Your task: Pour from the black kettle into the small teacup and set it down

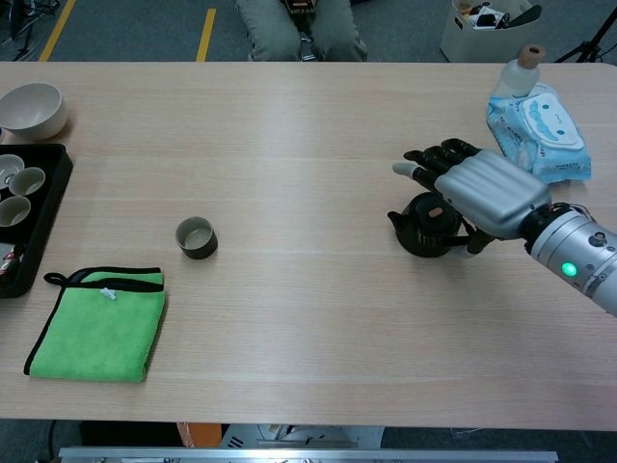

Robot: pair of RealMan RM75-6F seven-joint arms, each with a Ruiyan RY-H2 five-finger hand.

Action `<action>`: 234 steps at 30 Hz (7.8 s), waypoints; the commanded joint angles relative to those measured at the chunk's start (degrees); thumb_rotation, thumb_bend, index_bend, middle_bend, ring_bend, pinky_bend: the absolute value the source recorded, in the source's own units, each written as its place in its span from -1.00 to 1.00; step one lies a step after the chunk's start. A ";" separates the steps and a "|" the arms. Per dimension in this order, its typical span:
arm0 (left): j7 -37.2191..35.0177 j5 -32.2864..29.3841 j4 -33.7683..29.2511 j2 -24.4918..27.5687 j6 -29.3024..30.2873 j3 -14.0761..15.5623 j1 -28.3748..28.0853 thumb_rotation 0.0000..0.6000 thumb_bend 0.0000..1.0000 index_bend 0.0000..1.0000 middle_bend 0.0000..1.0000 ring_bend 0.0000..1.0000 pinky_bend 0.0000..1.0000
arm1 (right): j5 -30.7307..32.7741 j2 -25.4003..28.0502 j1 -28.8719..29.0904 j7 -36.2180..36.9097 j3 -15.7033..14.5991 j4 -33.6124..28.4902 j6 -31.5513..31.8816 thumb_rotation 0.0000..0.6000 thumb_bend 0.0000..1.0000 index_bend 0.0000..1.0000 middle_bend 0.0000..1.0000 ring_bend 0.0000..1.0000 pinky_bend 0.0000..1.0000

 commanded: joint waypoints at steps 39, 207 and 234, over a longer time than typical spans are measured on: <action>-1.19 2.09 0.44 0.29 -1.06 0.75 -0.93 1.00 -0.22 -0.67 -0.76 -0.76 -0.71 | -0.63 5.40 -4.66 4.71 -4.18 -7.50 3.03 1.00 -1.00 -0.39 -0.27 -0.38 -1.00; 0.32 2.29 -3.16 2.76 -1.39 1.16 -0.99 1.00 -0.22 -0.67 -0.76 -0.76 -0.75 | 5.63 10.21 2.38 21.86 3.59 -6.82 -1.85 0.09 -0.74 1.00 0.89 0.71 -1.00; 0.43 2.38 -2.82 2.53 -1.96 0.94 -1.60 1.00 -0.22 -0.67 -0.76 -0.76 -0.75 | 6.55 11.83 2.60 18.61 4.26 -8.34 0.62 0.57 -0.22 1.00 0.87 0.70 -1.00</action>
